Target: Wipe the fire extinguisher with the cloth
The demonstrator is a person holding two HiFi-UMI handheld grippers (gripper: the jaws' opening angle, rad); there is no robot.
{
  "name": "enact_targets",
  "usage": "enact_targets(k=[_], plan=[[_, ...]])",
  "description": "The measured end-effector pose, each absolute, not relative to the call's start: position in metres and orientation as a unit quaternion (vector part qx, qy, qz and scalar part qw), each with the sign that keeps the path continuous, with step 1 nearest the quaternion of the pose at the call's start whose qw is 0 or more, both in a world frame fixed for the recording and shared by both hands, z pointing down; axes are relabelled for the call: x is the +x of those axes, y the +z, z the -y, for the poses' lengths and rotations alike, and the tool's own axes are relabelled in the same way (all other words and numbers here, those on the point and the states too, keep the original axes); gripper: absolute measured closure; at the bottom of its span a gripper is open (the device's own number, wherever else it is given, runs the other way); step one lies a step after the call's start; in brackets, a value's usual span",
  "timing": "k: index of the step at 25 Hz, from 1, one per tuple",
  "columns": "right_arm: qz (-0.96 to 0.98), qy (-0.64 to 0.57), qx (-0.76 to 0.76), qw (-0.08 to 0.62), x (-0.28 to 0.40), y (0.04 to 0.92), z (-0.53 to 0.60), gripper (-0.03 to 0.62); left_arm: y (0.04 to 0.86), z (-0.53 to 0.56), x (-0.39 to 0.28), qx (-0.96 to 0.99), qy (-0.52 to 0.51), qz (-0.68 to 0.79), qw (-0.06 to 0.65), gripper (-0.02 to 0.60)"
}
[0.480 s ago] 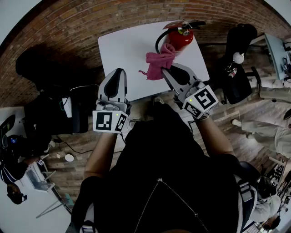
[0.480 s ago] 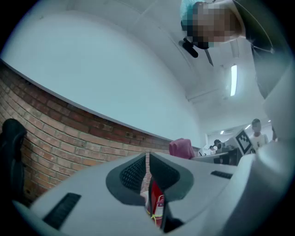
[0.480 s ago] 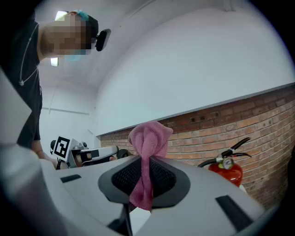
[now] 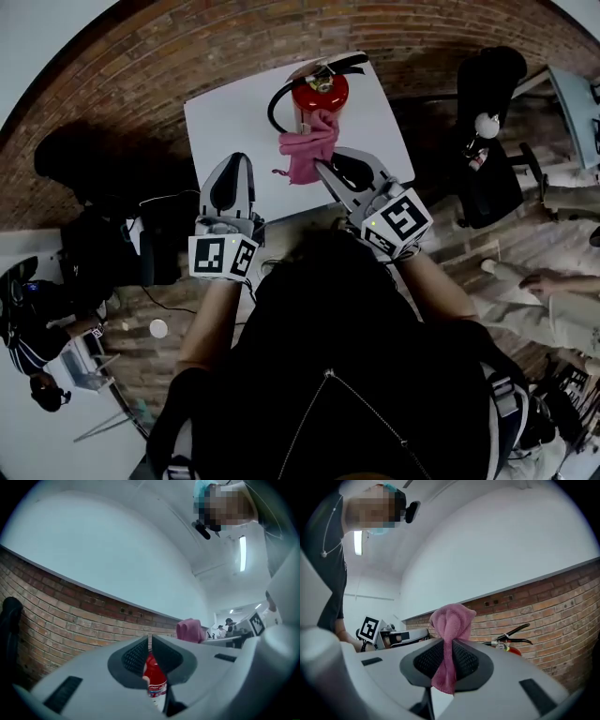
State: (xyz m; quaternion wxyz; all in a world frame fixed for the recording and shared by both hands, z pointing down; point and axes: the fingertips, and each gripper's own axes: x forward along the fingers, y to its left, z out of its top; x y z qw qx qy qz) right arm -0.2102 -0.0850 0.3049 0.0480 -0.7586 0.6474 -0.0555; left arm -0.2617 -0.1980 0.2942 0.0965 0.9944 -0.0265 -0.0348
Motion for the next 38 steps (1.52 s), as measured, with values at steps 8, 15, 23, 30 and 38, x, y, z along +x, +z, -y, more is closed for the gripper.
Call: enact_targets(k=[8, 15, 23, 30, 38], plan=[[-0.673, -0.07, -0.734, 0.06, -0.14, 0.314, 0.027, 0.525, 0.304, 0.141, -0.204, 0.993, -0.024, 0.073, 0.093, 0.549], [-0.675, -0.077, -0.729, 0.082, -0.111, 0.322, 0.007, 0.525, 0.316, 0.116, -0.183, 0.993, 0.001, 0.066, 0.094, 0.549], [-0.632, -0.048, -0.768, 0.092, -0.093, 0.311, -0.018, 0.525, 0.322, 0.094, -0.147, 0.995, 0.014, -0.009, 0.096, 0.549], [-0.558, -0.042, -0.827, 0.051, -0.089, 0.307, -0.032, 0.525, 0.338, 0.081, -0.119, 0.986, 0.022, -0.102, 0.133, 0.549], [-0.511, -0.046, -0.855, 0.071, -0.076, 0.31, -0.088, 0.525, 0.34, 0.022, -0.094, 0.973, 0.035, -0.181, 0.137, 0.549]])
